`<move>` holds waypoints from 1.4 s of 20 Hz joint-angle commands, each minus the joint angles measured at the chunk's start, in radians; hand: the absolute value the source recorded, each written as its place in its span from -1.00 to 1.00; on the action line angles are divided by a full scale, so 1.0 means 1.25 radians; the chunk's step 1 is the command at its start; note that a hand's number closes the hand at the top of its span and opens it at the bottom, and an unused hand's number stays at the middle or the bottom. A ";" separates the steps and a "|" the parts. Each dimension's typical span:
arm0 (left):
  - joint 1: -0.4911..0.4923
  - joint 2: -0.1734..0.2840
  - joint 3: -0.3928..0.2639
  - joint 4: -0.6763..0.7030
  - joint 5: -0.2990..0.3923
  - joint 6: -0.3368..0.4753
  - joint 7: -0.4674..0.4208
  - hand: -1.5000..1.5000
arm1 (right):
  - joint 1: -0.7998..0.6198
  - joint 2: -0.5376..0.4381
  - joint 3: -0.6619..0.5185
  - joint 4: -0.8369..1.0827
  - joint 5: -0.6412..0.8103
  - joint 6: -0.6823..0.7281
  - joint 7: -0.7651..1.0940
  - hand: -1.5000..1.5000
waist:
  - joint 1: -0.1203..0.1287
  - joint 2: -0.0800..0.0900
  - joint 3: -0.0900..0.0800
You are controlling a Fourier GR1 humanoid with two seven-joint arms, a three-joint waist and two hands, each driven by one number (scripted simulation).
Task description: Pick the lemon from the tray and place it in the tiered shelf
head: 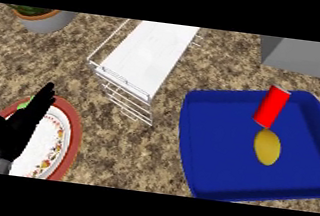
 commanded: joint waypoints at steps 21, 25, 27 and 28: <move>-0.067 -0.055 -0.101 -0.012 -0.080 -0.018 0.064 0.00 | 0.530 -0.073 0.145 -0.392 0.634 -0.071 0.684 -1.00 | 0.158 0.053 -0.013; -0.081 -0.059 -0.111 0.002 -0.094 -0.026 0.061 0.00 | 0.448 -0.079 0.166 -0.440 0.725 0.040 0.854 -1.00 | 0.182 0.051 -0.011; -0.069 -0.076 -0.125 -0.006 -0.097 -0.017 0.070 0.00 | 0.410 -0.063 0.194 -0.458 0.777 0.102 0.948 -1.00 | 0.181 0.043 -0.009; -0.077 -0.071 -0.123 0.002 -0.100 -0.025 0.059 0.00 | 0.386 -0.065 0.204 -0.471 0.786 0.137 0.987 -1.00 | 0.188 0.047 -0.010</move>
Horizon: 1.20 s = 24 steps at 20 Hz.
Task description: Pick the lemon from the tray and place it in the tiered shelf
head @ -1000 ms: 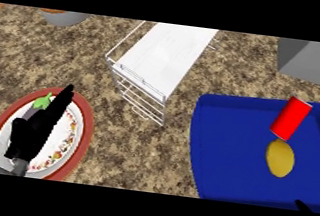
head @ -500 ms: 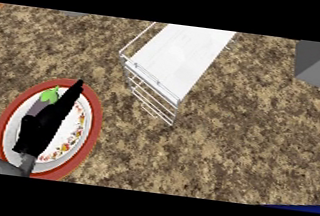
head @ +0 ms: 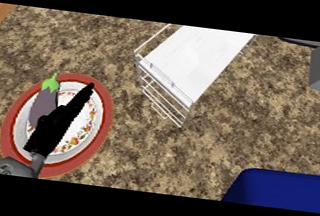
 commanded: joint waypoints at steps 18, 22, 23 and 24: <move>0.064 -0.015 0.028 0.043 -0.003 -0.005 -0.005 0.00 | -0.521 0.264 0.162 0.150 0.511 0.471 0.537 -1.00 | -0.051 -0.031 0.007; 0.040 -0.030 0.050 0.072 -0.002 -0.005 -0.002 0.00 | -0.580 0.305 0.125 0.156 0.546 0.536 0.526 -1.00 | -0.063 -0.031 0.008; 0.011 -0.034 0.062 0.104 0.007 -0.026 -0.013 0.00 | -0.553 0.337 0.151 0.177 0.574 0.515 0.519 -1.00 | -0.068 -0.030 0.007; 0.030 -0.062 0.037 0.075 -0.023 0.020 -0.001 0.00 | -0.579 0.336 0.122 0.157 0.568 0.556 0.520 -1.00 | -0.067 -0.032 0.008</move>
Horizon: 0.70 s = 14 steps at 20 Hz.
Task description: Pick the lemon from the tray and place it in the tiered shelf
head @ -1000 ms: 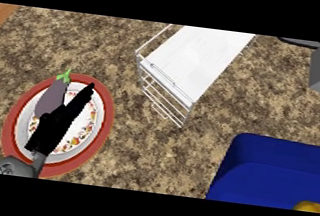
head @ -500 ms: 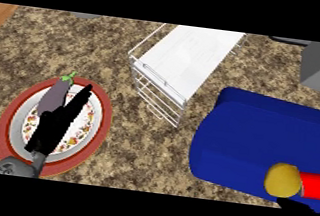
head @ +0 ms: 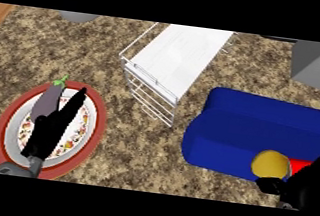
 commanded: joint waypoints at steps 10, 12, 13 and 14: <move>0.000 -0.022 0.029 0.036 -0.025 -0.020 0.020 0.00 | -0.100 0.043 -0.135 0.104 0.029 0.108 0.034 -1.00 | -0.014 0.002 -0.002; 0.019 -0.003 0.047 0.032 -0.012 -0.053 -0.015 0.00 | -0.162 0.049 -0.104 0.205 0.031 0.061 0.091 -1.00 | -0.005 0.003 -0.002; 0.020 -0.027 0.050 0.036 -0.016 -0.037 -0.005 0.00 | -0.072 0.049 -0.120 0.094 0.022 0.091 0.035 -1.00 | -0.015 0.001 -0.002; 0.014 -0.020 0.051 0.035 -0.031 -0.033 0.000 0.00 | -0.119 0.049 -0.121 0.139 0.018 0.087 0.059 -1.00 | -0.012 0.001 -0.002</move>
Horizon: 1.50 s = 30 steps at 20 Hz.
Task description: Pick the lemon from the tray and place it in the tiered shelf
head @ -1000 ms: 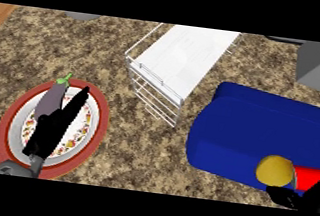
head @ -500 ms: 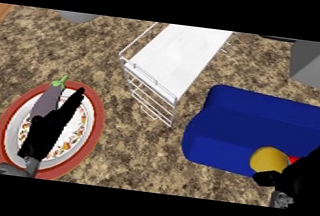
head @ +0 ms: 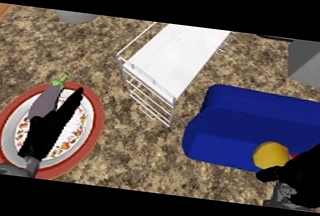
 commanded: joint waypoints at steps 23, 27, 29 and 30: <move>-0.014 -0.053 0.054 -0.002 -0.062 -0.045 0.060 0.00 | -0.165 -0.056 -0.026 0.119 0.041 0.021 -0.156 1.00 | 0.005 0.006 -0.002; -0.020 -0.054 0.030 -0.009 -0.067 -0.067 0.023 0.00 | -0.166 -0.090 0.151 0.144 -0.072 0.091 -0.493 1.00 | 0.085 0.021 0.001; -0.022 -0.052 0.022 -0.004 -0.068 -0.076 0.027 0.00 | -0.179 -0.114 0.188 0.134 -0.115 0.131 -0.597 1.00 | 0.101 0.026 0.002; -0.024 -0.055 0.018 0.000 -0.074 -0.073 0.025 0.00 | -0.194 -0.123 0.196 0.122 -0.151 0.143 -0.653 1.00 | 0.096 0.025 0.002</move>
